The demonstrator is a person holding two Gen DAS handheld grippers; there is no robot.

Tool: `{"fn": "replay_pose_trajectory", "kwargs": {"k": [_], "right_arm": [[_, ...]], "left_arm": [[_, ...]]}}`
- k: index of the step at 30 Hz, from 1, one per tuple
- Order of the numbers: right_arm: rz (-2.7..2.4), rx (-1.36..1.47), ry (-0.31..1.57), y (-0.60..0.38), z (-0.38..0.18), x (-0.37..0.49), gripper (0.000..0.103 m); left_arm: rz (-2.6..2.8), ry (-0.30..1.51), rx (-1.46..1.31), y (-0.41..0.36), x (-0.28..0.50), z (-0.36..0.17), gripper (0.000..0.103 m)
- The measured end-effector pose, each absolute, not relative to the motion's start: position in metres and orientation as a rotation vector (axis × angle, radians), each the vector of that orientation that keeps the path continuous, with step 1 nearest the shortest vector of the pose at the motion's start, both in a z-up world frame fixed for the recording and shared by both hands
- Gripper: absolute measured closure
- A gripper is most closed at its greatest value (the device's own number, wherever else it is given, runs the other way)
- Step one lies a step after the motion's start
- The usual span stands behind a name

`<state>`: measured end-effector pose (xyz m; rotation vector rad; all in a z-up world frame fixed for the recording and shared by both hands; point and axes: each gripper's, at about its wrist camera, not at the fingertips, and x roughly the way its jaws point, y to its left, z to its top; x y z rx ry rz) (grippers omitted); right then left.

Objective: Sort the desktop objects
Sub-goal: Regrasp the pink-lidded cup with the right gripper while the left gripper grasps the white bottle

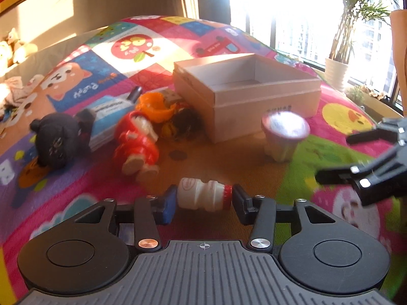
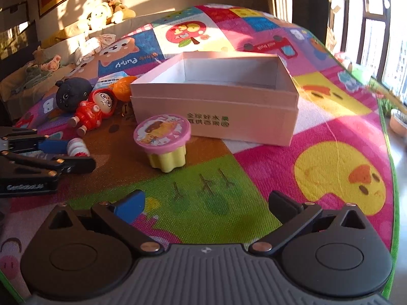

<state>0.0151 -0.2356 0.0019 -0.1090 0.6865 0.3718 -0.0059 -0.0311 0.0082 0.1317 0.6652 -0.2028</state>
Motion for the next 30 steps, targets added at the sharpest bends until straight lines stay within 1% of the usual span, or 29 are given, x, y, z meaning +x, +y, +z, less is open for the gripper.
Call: {"fn": "replay_pose_trajectory", "kwargs": {"k": [5,6,8,10,11,12,13,14,18,19,23,24,26,27,30], "right_arm": [[0.426,-0.195,0.63,-0.209,0.011,0.013,0.0],[0.43,-0.206,0.627,-0.203,0.012,0.016,0.002],[0.432,-0.221,0.616,-0.193,0.014,0.024,0.007],[0.436,-0.224,0.614,-0.185,0.015,0.034,0.012],[0.44,-0.22,0.622,-0.182,0.015,0.039,0.022],[0.444,-0.217,0.637,-0.179,0.015,0.045,0.038],[0.448,-0.215,0.656,-0.177,0.016,0.05,0.046],[0.448,-0.209,0.671,-0.176,0.017,0.053,0.05],[0.478,-0.207,0.663,-0.182,0.025,0.041,0.05],[0.484,-0.216,0.664,-0.184,0.027,0.036,0.05],[0.498,-0.244,0.681,-0.201,0.033,0.012,0.05],[0.497,-0.247,0.686,-0.206,0.034,0.006,0.05],[0.497,-0.246,0.698,-0.218,0.036,-0.004,0.05],[0.496,-0.246,0.699,-0.223,0.038,-0.009,0.05],[0.49,-0.257,0.678,-0.234,0.044,-0.024,0.05]], "left_arm": [[-0.147,0.677,0.105,-0.014,-0.029,0.008,0.048],[-0.141,0.681,0.094,-0.011,-0.031,0.008,0.047],[-0.136,0.683,0.077,-0.005,-0.035,0.008,0.039],[-0.141,0.682,0.071,-0.003,-0.037,0.008,0.034],[-0.147,0.68,0.068,-0.002,-0.037,0.008,0.03],[-0.152,0.678,0.066,-0.003,-0.039,0.007,0.029],[-0.156,0.676,0.066,-0.003,-0.039,0.008,0.025],[-0.159,0.673,0.069,-0.003,-0.038,0.008,0.024],[-0.164,0.656,0.096,-0.008,-0.029,0.011,0.023],[-0.159,0.657,0.101,-0.009,-0.024,0.012,0.024],[-0.177,0.67,0.137,-0.017,-0.019,0.012,0.036],[-0.182,0.673,0.147,-0.018,-0.02,0.011,0.037],[-0.19,0.678,0.162,-0.021,-0.026,0.01,0.051],[-0.195,0.683,0.164,-0.022,-0.028,0.009,0.054],[-0.211,0.678,0.168,-0.027,-0.034,0.013,0.055]]}}
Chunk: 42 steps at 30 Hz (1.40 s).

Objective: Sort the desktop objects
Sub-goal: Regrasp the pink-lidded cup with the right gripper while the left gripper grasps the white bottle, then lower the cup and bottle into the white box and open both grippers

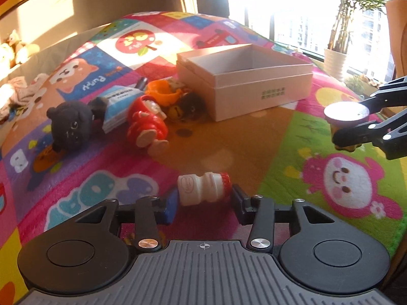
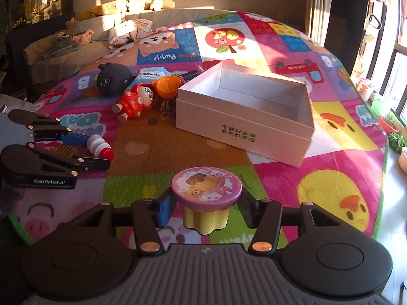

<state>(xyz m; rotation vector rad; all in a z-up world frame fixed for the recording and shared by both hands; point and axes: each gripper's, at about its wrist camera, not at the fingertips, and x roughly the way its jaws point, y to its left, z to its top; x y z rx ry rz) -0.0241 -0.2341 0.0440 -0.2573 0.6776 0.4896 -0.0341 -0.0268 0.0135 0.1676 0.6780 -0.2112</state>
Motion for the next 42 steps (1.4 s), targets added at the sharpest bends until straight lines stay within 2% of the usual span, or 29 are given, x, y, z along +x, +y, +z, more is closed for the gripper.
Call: {"fn": "replay_pose_trajectory", "kwargs": {"k": [7,10,15,18,19,21,23,34,42], "right_arm": [[0.425,-0.244,0.448,-0.262,0.097,-0.041,0.05],[0.384,-0.236,0.353,-0.27,0.115,-0.034,0.05],[0.347,-0.211,0.308,-0.273,0.129,0.001,0.05],[0.325,-0.199,0.309,-0.27,0.134,0.029,0.05],[0.321,-0.192,0.315,-0.269,0.135,0.038,0.05],[0.306,-0.187,0.333,-0.267,0.133,0.055,0.05],[0.297,-0.201,0.353,-0.262,0.127,0.072,0.05],[0.232,-0.203,0.453,-0.213,0.084,0.18,0.049],[0.408,-0.364,0.417,-0.173,0.075,0.113,0.047]], "left_arm": [[-0.253,0.498,0.205,-0.053,-0.013,0.066,0.055],[-0.272,0.424,0.238,-0.072,0.021,0.084,0.055],[-0.288,0.386,0.214,-0.097,0.091,0.092,0.054],[-0.251,0.425,0.153,-0.094,0.124,0.087,0.049],[-0.238,0.443,0.126,-0.089,0.127,0.084,0.044],[-0.244,0.452,0.084,-0.073,0.118,0.078,0.032],[-0.217,0.453,0.088,-0.055,0.096,0.07,0.013],[-0.014,0.573,0.103,0.03,0.017,0.022,0.007],[0.032,0.629,0.047,0.052,0.02,0.008,0.006]]}}
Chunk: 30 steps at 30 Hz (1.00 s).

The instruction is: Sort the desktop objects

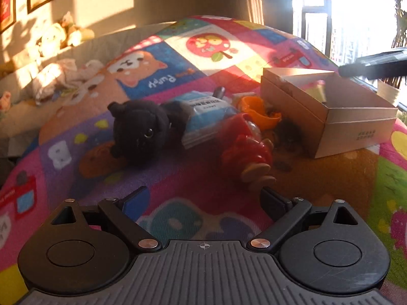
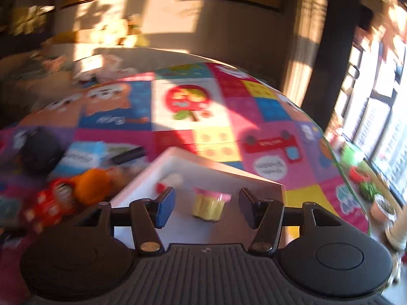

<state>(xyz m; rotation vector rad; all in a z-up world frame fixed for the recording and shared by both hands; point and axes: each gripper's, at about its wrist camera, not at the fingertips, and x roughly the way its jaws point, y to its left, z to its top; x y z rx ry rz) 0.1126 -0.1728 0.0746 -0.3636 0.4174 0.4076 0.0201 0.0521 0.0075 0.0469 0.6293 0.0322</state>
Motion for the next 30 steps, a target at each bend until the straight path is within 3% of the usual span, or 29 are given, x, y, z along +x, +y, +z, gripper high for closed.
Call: {"fn": "replay_pose_trajectory", "kwargs": {"k": [7,10,11,17,22,26,30], "right_arm": [[0.568,-0.436,0.408,-0.12,0.081,0.087,0.047],[0.587,-0.501,0.444,-0.1,0.07,0.084,0.056],[0.595,-0.528,0.449,-0.095,0.065,0.083,0.057],[0.605,-0.686,0.422,-0.063,0.037,0.079,0.062],[0.605,-0.829,0.399,-0.024,0.008,0.083,0.063],[0.568,-0.851,0.449,-0.007,-0.005,0.096,0.088],[0.627,-0.769,0.471,-0.022,0.016,0.082,0.093]], "left_arm": [[-0.056,0.58,0.158,0.015,0.057,0.012,0.007],[-0.049,0.572,0.2,0.012,0.066,0.009,0.027],[-0.036,0.573,0.207,0.014,0.067,0.008,0.028],[0.146,0.563,0.091,0.06,0.055,0.012,0.026],[0.226,0.56,-0.05,0.092,0.046,0.01,0.018],[0.218,0.542,-0.083,0.097,0.044,0.012,0.014],[0.199,0.53,-0.088,0.097,0.041,0.012,0.01]]}}
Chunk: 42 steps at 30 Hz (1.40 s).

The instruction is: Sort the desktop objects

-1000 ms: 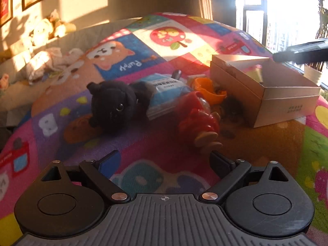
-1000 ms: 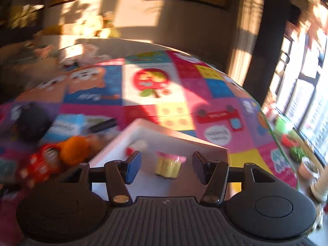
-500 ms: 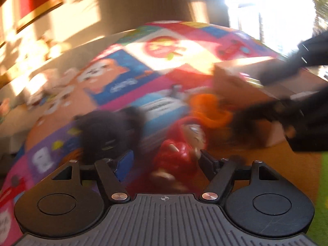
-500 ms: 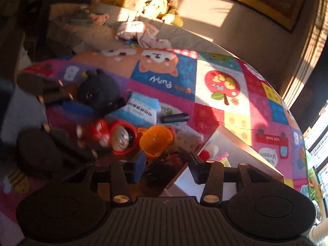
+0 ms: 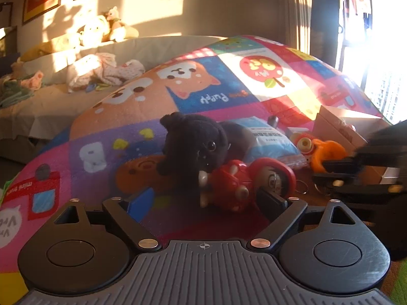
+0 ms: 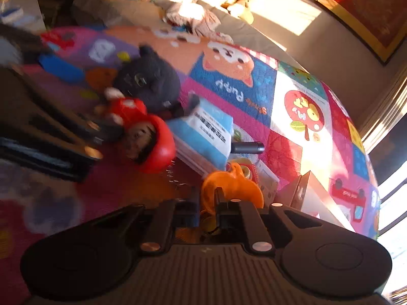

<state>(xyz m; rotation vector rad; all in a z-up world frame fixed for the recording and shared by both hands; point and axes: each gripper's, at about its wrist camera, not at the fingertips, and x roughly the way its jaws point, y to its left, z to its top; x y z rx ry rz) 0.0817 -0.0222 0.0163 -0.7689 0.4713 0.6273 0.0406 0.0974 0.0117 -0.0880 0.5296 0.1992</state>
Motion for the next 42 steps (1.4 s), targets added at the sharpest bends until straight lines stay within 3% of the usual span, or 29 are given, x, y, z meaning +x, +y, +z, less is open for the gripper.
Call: {"fn": "replay_pose_trajectory", "kwargs": {"k": [6,13,16,17,18,22,27,30,31,32,36,37,38,42], "right_arm": [[0.703,-0.612,0.588,-0.08,0.051,0.039,0.094],[0.599,-0.489,0.669,-0.141,0.042,0.013,0.091],[0.532,-0.397,0.665,-0.164,0.038,0.011,0.068],[0.506,-0.367,0.658,-0.172,0.037,0.01,0.051],[0.481,-0.335,0.649,-0.179,0.037,0.01,0.043],[0.4,-0.195,0.661,-0.209,0.031,0.015,0.038],[0.362,-0.041,0.662,-0.236,0.017,0.014,0.022],[0.363,0.019,0.643,-0.241,0.009,0.013,0.018],[0.36,0.034,0.642,-0.242,0.007,0.014,0.018],[0.358,0.047,0.641,-0.244,0.007,0.015,0.018],[0.367,0.105,0.606,-0.252,0.008,0.014,0.01],[0.369,0.115,0.6,-0.253,0.007,0.014,0.009],[0.369,0.125,0.598,-0.254,0.007,0.014,0.007],[0.367,0.154,0.598,-0.257,0.007,0.014,0.006]], "left_arm": [[0.176,0.524,-0.091,0.097,0.04,0.011,0.008],[0.041,0.554,-0.01,0.079,0.049,0.011,0.006],[-0.021,0.585,-0.021,0.068,0.051,0.01,0.006],[-0.061,0.601,-0.032,0.064,0.05,0.011,0.006],[-0.1,0.608,-0.038,0.059,0.049,0.011,0.006],[-0.231,0.583,-0.002,0.04,0.031,0.017,0.006],[-0.032,0.561,0.15,0.04,0.037,0.02,0.005],[0.051,0.592,0.196,0.05,0.055,0.014,0.006],[0.063,0.601,0.22,0.051,0.061,0.011,0.01],[0.07,0.611,0.24,0.052,0.067,0.008,0.021],[0.054,0.639,0.277,0.047,0.079,0.0,0.029],[0.051,0.641,0.286,0.045,0.079,0.001,0.034],[0.055,0.643,0.285,0.044,0.08,0.003,0.048],[0.017,0.677,0.162,0.045,0.07,0.017,0.052]]}}
